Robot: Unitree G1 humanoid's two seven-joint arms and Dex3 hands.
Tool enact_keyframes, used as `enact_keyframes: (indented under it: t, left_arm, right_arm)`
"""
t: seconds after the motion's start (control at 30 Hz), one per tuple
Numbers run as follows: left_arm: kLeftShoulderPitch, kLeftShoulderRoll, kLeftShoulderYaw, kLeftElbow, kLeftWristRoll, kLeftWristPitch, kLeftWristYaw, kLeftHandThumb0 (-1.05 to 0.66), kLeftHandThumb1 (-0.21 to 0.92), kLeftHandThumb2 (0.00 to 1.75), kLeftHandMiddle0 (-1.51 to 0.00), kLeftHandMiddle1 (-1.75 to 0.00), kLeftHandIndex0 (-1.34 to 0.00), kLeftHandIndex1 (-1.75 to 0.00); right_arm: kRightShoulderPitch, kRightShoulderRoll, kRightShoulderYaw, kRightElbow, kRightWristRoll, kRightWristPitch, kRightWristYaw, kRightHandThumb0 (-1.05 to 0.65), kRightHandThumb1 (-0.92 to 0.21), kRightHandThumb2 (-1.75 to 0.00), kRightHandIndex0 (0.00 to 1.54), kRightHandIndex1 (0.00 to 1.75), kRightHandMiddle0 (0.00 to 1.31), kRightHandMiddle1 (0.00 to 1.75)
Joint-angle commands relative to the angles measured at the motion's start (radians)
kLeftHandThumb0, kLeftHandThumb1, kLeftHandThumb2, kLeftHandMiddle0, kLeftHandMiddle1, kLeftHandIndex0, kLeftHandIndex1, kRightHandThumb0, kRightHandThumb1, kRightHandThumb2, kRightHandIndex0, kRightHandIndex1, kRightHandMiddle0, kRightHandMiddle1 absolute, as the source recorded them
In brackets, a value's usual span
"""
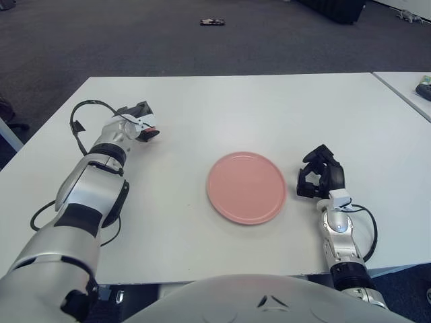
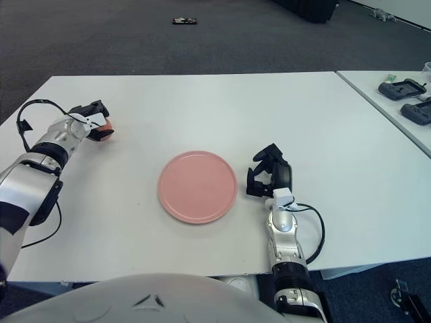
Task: Put the apple into the plate.
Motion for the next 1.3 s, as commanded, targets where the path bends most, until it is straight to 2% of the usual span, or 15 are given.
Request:
enact_keyframes:
  t: [0.0,0.1,0.2,0.43,0.83,1.27]
  left_arm:
    - [0.063,-0.018,0.013,0.03,-0.018,0.007,-0.063,-0.47,0.38,1.22,-0.54,-1.73,-0.55,-1.74]
    - [0.063,-0.02,0.028,0.03,-0.031,0.011,-0.073,-0.46,0.37,1.24,-0.74,-1.74,-0.56,-1.74]
    - [0.064,-0.025,0.055,0.03,-0.055,0.024,-0.084,-0.46,0.37,1.24,-0.87,-1.74,-0.56,-1.75]
    - [0.06,-0.03,0.084,0.028,-0.079,0.051,-0.098,-0.45,0.38,1.24,-1.05,-1.75,-0.56,-1.75]
    - [0.064,-0.034,0.123,0.024,-0.109,0.063,-0.083,-0.46,0.33,1.3,-1.21,-1.75,-0.59,-1.75]
    - [0.064,-0.033,0.141,0.018,-0.118,0.034,-0.067,-0.48,0.28,1.36,-1.23,-1.75,-0.63,-1.75]
  right_arm:
    - [0.025,-0.002,-0.008,0.036,-0.001,0.006,-0.003,-0.01,-0.07,-1.61,0.81,1.75,0.58,1.71]
    - [0.02,-0.001,-0.01,0.043,0.001,-0.001,-0.002,-0.01,-0.05,-1.61,0.82,1.75,0.61,1.68]
    - [0.019,0.002,-0.011,0.043,0.008,-0.014,0.002,-0.01,-0.04,-1.62,0.83,1.75,0.62,1.67]
    - [0.015,-0.001,-0.014,0.047,0.011,-0.004,0.009,-0.01,-0.06,-1.61,0.81,1.75,0.58,1.7]
    - [0.008,0.002,-0.019,0.057,0.01,-0.015,0.011,-0.01,-0.06,-1.61,0.81,1.75,0.59,1.7]
    - [0.007,0.0,-0.02,0.061,0.006,-0.003,0.007,-0.01,-0.05,-1.62,0.82,1.75,0.6,1.69]
